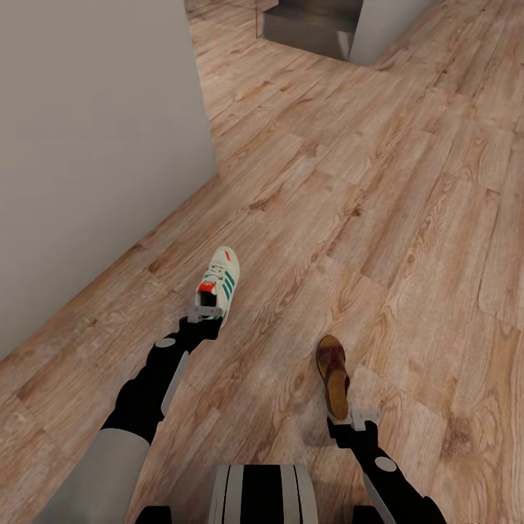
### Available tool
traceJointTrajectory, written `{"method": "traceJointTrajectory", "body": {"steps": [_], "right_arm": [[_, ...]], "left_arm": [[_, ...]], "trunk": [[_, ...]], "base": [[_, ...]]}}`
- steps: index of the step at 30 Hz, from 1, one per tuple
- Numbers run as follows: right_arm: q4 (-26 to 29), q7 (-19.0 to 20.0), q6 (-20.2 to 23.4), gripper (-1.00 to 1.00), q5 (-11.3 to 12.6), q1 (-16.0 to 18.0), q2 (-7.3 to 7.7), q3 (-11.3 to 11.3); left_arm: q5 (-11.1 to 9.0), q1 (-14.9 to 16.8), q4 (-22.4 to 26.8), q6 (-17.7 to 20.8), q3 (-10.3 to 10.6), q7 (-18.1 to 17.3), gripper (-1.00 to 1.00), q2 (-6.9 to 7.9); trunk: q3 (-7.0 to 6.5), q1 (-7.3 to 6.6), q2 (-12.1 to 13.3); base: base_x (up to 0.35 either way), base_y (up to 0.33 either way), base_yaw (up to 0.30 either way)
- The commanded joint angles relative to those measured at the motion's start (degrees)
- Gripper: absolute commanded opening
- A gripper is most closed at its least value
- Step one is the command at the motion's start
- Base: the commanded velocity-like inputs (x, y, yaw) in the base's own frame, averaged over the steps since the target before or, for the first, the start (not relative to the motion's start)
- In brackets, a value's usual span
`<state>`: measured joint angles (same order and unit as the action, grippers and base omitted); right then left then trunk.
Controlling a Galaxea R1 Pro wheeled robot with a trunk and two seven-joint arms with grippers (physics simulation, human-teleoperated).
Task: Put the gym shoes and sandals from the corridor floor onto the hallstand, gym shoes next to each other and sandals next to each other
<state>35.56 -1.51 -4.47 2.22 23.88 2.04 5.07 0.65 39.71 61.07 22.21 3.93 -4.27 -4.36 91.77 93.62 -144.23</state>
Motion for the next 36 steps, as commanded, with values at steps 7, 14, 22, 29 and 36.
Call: {"method": "traceJointTrajectory", "body": {"steps": [7,14,22,29,36], "right_arm": [[-0.01,-0.16,-0.18,1.0,0.24,0.02,0.07,0.29],[-0.04,-0.16,-0.16,1.0,0.24,0.02,0.07,0.31],[-0.05,-0.18,-0.15,1.0,0.24,0.02,0.07,0.37],[-0.04,-0.3,-0.14,1.0,0.24,0.02,0.07,0.3],[0.01,-0.33,-0.12,1.0,0.24,0.02,0.07,0.29]], "left_arm": [[0.06,0.03,0.1,0.39,-0.05,-0.21,-1.0,0.04],[0.06,0.01,0.1,0.24,0.01,-0.21,-1.0,-0.02],[0.06,-0.04,0.18,0.06,0.02,-0.21,-1.0,0.05],[0.06,-0.07,0.19,0.07,0.02,-0.21,-1.0,-0.02],[0.06,-0.05,0.19,0.17,0.02,-0.21,-1.0,-0.03]], "trunk": [[1.37,0.14,-0.09],[1.37,0.14,-0.09],[1.37,0.14,-0.09],[1.37,0.14,-0.09],[1.37,0.14,-0.09]], "base": [[0.0,0.0,0.0],[0.0,0.0,0.0],[0.063,0.0,0.0],[0.012,0.0,0.0],[0.152,0.092,0.0]]}}
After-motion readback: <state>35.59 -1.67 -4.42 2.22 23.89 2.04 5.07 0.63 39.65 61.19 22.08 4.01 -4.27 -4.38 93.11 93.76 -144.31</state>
